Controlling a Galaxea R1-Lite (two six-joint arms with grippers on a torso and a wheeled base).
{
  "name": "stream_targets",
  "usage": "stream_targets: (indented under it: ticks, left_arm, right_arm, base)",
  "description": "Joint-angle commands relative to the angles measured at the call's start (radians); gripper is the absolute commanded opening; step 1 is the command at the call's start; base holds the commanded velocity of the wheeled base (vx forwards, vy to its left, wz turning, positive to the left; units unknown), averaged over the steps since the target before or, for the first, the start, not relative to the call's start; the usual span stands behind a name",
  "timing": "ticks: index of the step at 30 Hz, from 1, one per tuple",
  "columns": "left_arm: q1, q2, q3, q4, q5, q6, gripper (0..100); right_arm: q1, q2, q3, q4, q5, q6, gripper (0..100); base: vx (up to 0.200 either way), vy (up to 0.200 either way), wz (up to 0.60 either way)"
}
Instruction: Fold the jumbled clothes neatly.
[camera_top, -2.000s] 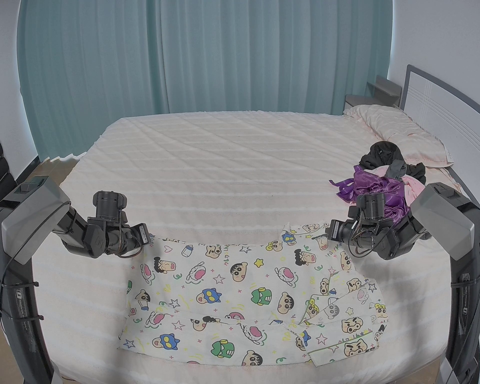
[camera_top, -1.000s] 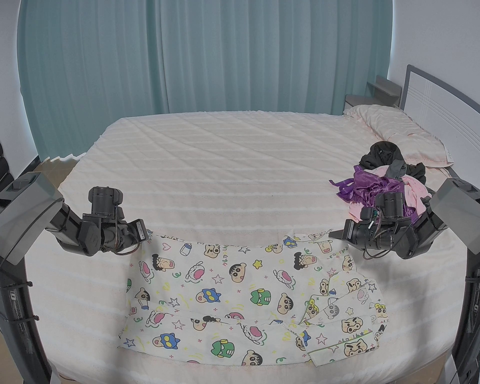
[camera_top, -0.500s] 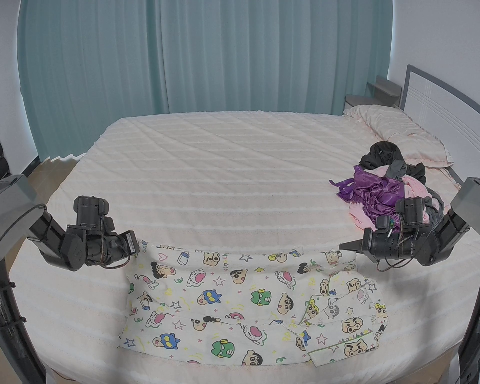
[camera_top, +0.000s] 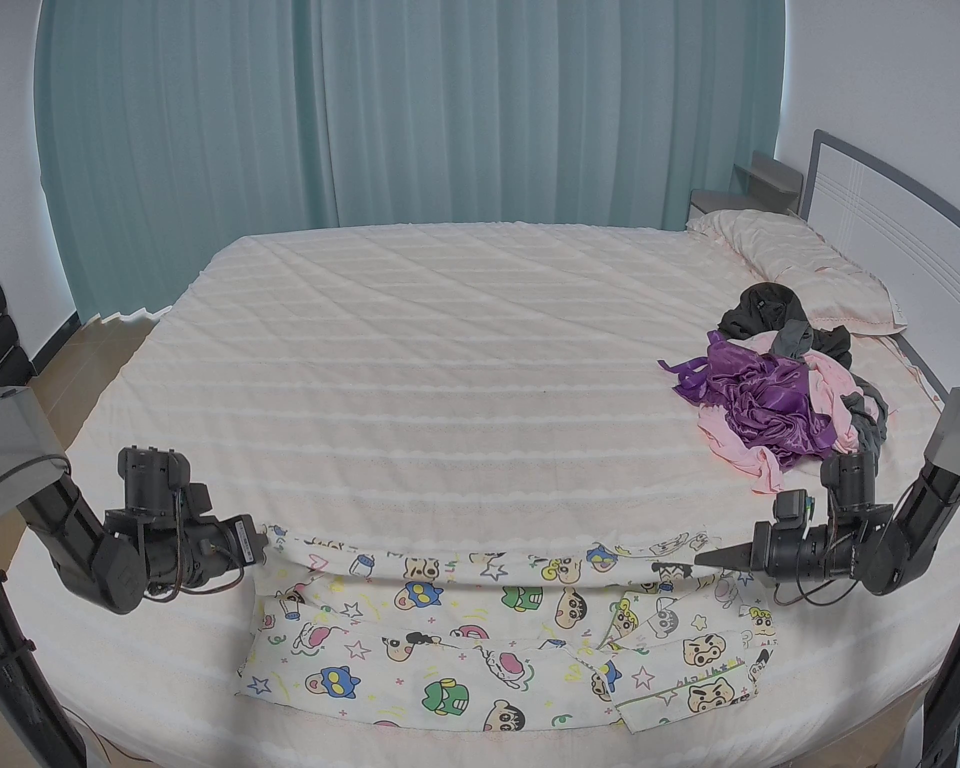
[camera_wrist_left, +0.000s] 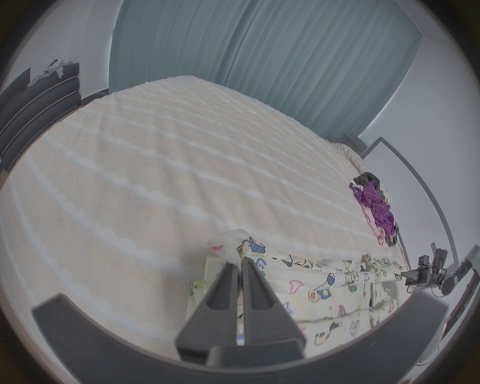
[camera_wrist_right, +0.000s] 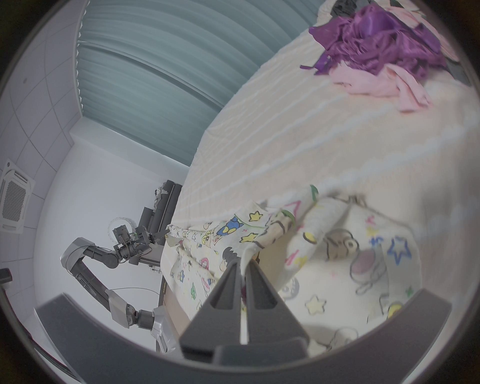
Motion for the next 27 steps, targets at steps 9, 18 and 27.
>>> stream_targets:
  ticks: [9,18,27]
  left_arm:
    - [-0.007,0.052,0.215,-0.121,-0.008,0.009,0]
    - [-0.007,0.093,0.264,-0.228,-0.008,0.007,100]
    - [-0.007,0.098,0.276,-0.24,-0.008,0.006,100]
  right_arm:
    - [-0.002,0.015,0.173,-0.045,-0.039,-0.014,100]
    - [-0.004,0.027,0.193,-0.046,-0.12,0.004,100]
    - [0.033,0.041,0.16,-0.076,-0.179,0.131,100]
  base:
    - [0.0,0.0,0.0]
    - [0.0,0.0,0.0]
    - [0.0,0.0,0.0]
